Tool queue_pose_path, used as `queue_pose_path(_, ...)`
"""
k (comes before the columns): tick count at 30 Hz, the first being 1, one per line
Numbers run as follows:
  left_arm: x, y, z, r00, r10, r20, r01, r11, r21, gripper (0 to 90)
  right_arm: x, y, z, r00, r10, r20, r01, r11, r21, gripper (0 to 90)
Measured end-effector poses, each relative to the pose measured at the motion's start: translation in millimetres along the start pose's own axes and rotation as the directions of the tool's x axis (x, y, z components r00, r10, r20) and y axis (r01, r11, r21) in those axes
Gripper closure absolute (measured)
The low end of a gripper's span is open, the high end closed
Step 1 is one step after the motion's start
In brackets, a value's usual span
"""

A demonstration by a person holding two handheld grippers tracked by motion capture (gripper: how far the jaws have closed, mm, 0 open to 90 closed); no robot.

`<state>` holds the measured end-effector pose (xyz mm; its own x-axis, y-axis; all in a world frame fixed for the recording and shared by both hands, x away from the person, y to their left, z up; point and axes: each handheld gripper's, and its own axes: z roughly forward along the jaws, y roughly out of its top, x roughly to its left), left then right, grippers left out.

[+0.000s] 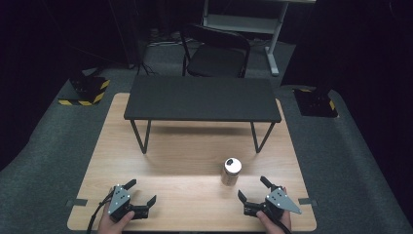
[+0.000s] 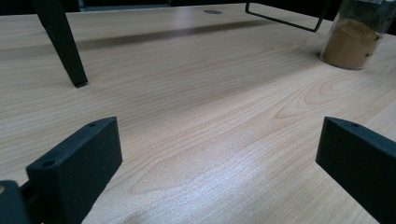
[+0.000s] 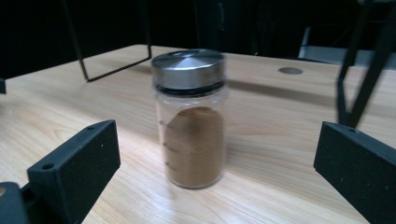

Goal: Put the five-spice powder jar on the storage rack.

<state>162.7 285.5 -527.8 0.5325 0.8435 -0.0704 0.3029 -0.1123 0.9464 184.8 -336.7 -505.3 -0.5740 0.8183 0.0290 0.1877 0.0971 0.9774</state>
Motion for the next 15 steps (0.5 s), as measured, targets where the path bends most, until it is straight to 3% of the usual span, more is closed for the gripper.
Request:
queue_pose_path(3,0.4,-0.4,-0.2,1.0,-0.001,0.002,0.001,1.0,-0.002,0.6,5.6,1.0,10.7,0.9998,-0.018,0.001,0.018,1.0,0.022,0.2)
queue_pose_path(8,0.9,-0.8,-0.5,1.0,-0.004,0.004,0.004,1.0,-0.004,0.6,18.3,-0.8,29.9,0.9999,0.001,0.013,-0.001,1.0,0.018,0.4)
queue_pose_path(12,1.3,-1.0,-0.6,1.0,-0.004,0.007,0.004,1.0,-0.005,0.6,29.4,-0.4,45.4,0.9992,0.0,0.039,0.0,1.0,0.017,1.1)
queue_pose_path(15,1.4,-1.3,-0.7,1.0,-0.002,0.009,0.002,1.0,-0.006,0.6,37.0,-2.3,57.3,0.9977,-0.014,0.066,0.012,1.0,0.025,6.5)
